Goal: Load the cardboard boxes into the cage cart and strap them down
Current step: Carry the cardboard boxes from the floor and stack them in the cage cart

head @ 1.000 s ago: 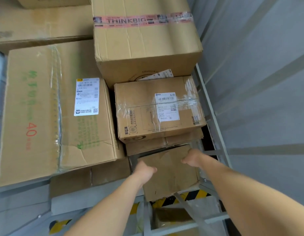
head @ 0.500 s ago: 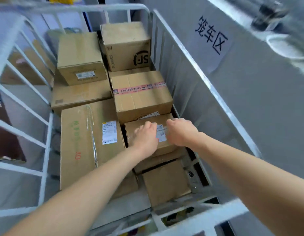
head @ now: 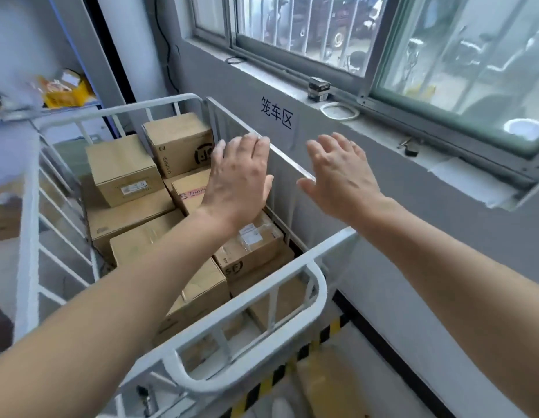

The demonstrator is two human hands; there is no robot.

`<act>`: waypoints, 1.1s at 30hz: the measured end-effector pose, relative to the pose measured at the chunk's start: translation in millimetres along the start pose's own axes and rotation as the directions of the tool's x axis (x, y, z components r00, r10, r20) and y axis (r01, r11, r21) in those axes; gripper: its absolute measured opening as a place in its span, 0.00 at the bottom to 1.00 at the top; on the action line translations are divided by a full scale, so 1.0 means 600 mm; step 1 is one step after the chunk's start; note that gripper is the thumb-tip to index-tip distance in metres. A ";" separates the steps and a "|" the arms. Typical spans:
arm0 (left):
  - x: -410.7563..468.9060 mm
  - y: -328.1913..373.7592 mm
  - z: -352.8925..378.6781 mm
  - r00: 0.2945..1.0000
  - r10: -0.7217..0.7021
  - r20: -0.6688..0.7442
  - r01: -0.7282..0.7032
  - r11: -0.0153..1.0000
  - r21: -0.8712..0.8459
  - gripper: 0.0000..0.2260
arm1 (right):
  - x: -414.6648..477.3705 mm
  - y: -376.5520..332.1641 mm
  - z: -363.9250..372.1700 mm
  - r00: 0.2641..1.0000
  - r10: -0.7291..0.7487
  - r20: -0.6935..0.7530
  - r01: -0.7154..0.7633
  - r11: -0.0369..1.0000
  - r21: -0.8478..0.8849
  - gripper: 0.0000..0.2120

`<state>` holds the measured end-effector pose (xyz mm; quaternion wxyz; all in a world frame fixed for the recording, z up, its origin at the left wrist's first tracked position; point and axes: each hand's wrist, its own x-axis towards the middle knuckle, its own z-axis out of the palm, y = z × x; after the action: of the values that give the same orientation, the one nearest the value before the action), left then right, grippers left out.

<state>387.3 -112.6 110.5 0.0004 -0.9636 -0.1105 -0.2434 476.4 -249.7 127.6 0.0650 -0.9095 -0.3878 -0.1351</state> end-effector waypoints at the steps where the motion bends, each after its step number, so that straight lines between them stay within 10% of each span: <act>1: -0.008 0.026 -0.017 0.999 0.023 -0.025 -0.024 0.999 -0.026 0.26 | -0.030 0.012 -0.017 0.999 0.041 -0.012 -0.041 0.999 0.015 0.26; 15: -0.185 0.384 0.167 0.883 0.343 0.321 -0.255 0.923 -0.287 0.26 | -0.412 0.214 0.112 0.756 0.537 0.373 -0.596 0.801 0.054 0.26; 33: -0.535 0.333 0.964 0.487 0.236 0.841 -0.312 0.946 -0.085 0.22 | -0.773 0.245 0.901 0.191 0.598 0.779 -0.934 0.354 -0.042 0.29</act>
<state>426.1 -344.1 -539.1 0.0239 -0.9646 0.0484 0.2581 380.9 -549.9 -528.1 0.1850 -0.9061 0.1323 0.3567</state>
